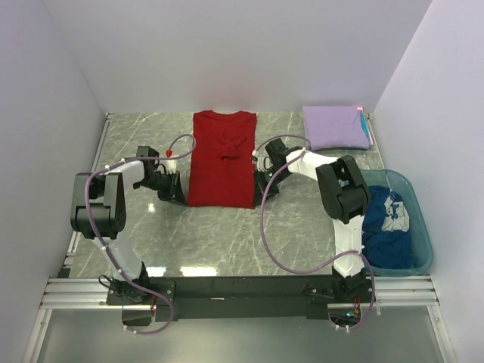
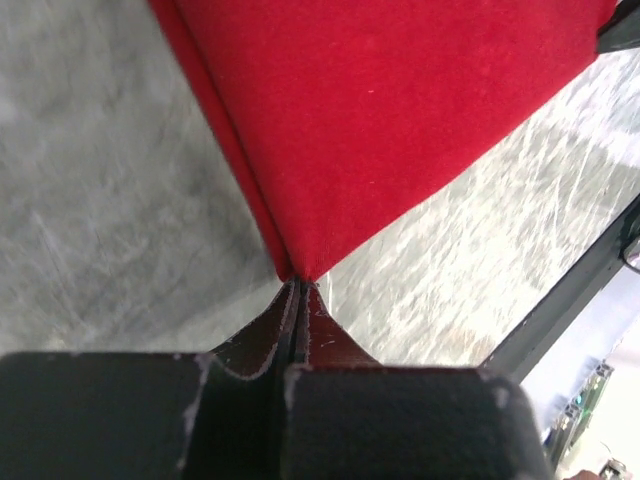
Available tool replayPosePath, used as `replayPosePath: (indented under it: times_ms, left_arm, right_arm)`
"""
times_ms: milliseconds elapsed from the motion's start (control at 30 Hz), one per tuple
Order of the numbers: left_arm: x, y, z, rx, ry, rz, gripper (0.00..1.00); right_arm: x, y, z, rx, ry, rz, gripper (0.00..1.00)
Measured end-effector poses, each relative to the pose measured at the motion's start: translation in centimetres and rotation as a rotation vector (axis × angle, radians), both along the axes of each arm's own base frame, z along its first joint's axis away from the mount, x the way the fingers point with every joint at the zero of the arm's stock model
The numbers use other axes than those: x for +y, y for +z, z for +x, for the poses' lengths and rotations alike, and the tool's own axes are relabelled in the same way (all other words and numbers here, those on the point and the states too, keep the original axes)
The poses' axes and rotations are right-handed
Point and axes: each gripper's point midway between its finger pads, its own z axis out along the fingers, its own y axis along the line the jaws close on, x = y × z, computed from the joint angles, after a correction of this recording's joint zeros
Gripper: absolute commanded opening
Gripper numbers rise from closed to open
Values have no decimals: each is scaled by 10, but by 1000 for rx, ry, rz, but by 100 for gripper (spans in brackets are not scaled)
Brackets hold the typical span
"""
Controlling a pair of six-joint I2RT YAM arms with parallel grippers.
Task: Fold and stack the t-shirts
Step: Fold the tshirt
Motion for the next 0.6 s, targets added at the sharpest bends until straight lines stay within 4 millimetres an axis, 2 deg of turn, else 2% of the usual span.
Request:
replayPosePath:
  times_ms: [67, 100, 133, 233, 267, 333, 400, 467, 533, 600]
  left_arm:
    - [2, -1, -5, 16, -8, 11, 1]
    - [2, -2, -7, 23, -15, 14, 5]
    - [3, -2, -9, 27, -28, 17, 20]
    - [5, -1, -17, 33, -78, 21, 44]
    - [6, 1, -20, 31, -92, 19, 46]
    - [8, 8, -24, 14, -116, 8, 49]
    - [10, 22, -21, -42, -125, -1, 48]
    - [6, 42, -4, -144, -118, -30, 45]
    - [-4, 65, 21, -246, -92, -74, 41]
    - [-17, 83, 48, -312, -67, -123, 38]
  right_arm:
    - [-2, -2, -5, 16, 6, -2, 4]
    - [-2, -1, -6, 17, 11, -1, 13]
    - [-2, -1, -7, 21, 17, -2, 31]
    - [-6, 4, -12, 28, 49, -10, 48]
    - [-7, 7, -12, 23, 62, -14, 54]
    - [-10, 18, -10, -5, 88, -14, 55]
    - [-12, 32, -5, -41, 100, -2, 55]
    - [-10, 53, 10, -110, 96, 29, 52]
    - [-4, 74, 27, -186, 87, 78, 47]
    - [5, 91, 44, -245, 77, 131, 32]
